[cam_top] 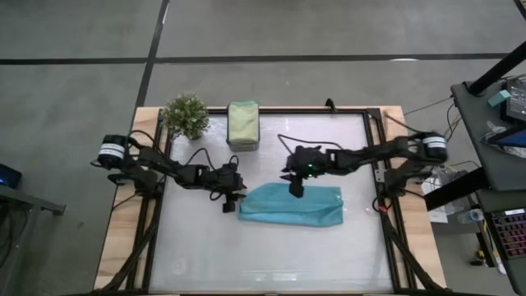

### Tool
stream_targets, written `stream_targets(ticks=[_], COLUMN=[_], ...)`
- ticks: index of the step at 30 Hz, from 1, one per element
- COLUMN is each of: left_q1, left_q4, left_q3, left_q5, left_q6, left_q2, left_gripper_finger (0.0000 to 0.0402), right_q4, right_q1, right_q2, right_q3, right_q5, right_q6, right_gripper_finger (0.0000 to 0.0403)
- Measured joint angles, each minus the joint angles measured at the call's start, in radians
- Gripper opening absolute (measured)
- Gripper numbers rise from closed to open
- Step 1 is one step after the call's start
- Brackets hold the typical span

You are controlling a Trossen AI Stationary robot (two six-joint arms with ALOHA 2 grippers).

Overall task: Fold microfiber towels
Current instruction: Fold the blue towel

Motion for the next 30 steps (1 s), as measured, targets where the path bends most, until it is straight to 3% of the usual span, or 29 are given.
stream_targets(ticks=[3,8,21,25,30], left_q1=[0.0,0.0,-0.015,-0.018,-0.018], left_q4=[0.06,0.098,0.161,0.16,0.158], left_q3=[0.005,0.008,0.014,0.017,0.016], left_q5=[0.04,0.055,0.071,0.071,0.071], left_q6=[0.0,0.001,0.01,0.033,0.034], left_q2=[0.016,0.013,0.005,0.002,-0.002], left_gripper_finger=[0.0132,0.0132,0.0132,0.0132,0.0132], right_q4=[0.007,0.013,0.01,0.001,-0.093], right_q1=[-0.025,-0.079,-0.096,-0.093,-0.073], right_q2=[0.102,0.247,0.478,0.502,0.494], right_q3=[0.051,0.157,0.394,0.433,0.456], right_q5=[-0.032,-0.288,-0.628,-0.705,-0.73], right_q6=[-0.005,0.044,-0.038,-0.061,-0.078], right_gripper_finger=[0.0108,0.0126,0.0194,0.0187,0.0141])
